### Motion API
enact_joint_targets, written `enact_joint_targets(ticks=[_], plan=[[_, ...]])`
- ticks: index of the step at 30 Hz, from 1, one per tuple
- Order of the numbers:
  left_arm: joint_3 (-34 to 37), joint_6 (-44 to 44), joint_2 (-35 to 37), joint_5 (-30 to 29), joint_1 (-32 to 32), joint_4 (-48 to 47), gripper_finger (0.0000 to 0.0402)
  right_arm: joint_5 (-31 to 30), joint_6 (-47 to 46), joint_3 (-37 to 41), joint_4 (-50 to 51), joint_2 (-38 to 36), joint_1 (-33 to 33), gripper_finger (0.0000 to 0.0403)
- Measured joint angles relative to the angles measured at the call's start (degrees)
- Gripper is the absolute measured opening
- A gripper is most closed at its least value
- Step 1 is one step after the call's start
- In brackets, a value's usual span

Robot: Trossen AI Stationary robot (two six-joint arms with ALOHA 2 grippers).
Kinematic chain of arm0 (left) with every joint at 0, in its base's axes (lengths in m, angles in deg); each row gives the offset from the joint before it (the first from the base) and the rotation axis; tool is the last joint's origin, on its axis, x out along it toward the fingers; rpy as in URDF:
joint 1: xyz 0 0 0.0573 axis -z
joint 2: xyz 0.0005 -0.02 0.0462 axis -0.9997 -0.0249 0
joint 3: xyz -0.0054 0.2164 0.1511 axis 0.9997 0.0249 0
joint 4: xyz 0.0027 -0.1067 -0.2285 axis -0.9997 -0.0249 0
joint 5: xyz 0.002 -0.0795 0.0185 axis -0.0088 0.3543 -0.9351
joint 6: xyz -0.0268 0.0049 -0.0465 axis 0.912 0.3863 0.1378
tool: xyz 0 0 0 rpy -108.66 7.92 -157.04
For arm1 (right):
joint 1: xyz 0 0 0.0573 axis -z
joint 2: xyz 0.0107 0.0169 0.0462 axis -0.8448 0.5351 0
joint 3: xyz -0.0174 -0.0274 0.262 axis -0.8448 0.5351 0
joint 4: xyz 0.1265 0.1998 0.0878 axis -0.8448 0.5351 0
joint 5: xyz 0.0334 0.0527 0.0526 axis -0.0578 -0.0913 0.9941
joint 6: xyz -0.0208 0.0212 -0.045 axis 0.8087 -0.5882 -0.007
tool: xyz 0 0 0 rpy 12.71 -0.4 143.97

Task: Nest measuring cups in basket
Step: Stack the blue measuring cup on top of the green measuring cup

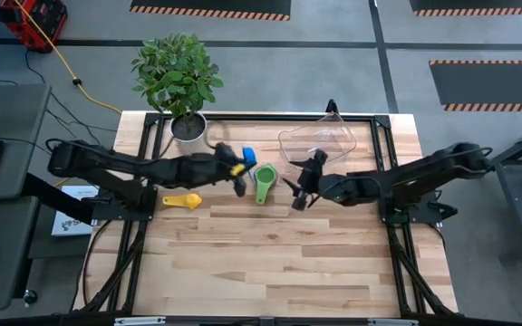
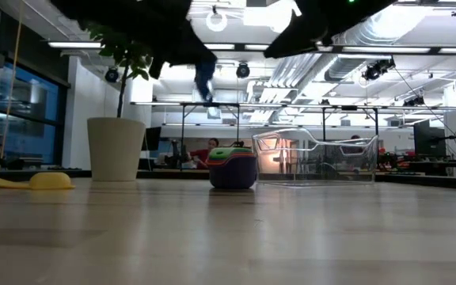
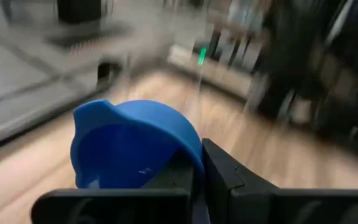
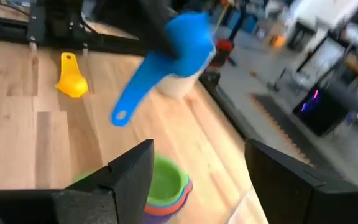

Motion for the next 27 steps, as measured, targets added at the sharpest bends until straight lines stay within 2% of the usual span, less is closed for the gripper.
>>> enact_joint_targets(ticks=[4,8,14,20,27], plan=[[-10.1,-1.2,-5.0,1.5,0.8,-17.2,0.0003,1.4,-7.0,0.0,7.0,-3.0,0.0,0.0243],[-16.8,2.1,-9.7,7.8,-0.2,-27.5,0.0003,2.6,-9.9,0.0,10.5,-4.5,0.0,0.0243],[-26.7,5.3,-17.1,17.3,-3.9,-35.7,0.0003,7.5,-12.3,0.0,13.0,-4.6,0.0,0.0243],[-34.2,6.5,-24.4,20.3,-5.7,-46.7,0.0003,10.1,-13.0,0.0,14.1,-4.9,0.0,0.0243],[-36.2,7.8,-28.5,21.5,-6.4,-46.8,0.0003,11.0,-15.2,0.0,16.2,-6.1,0.0,0.0243]])
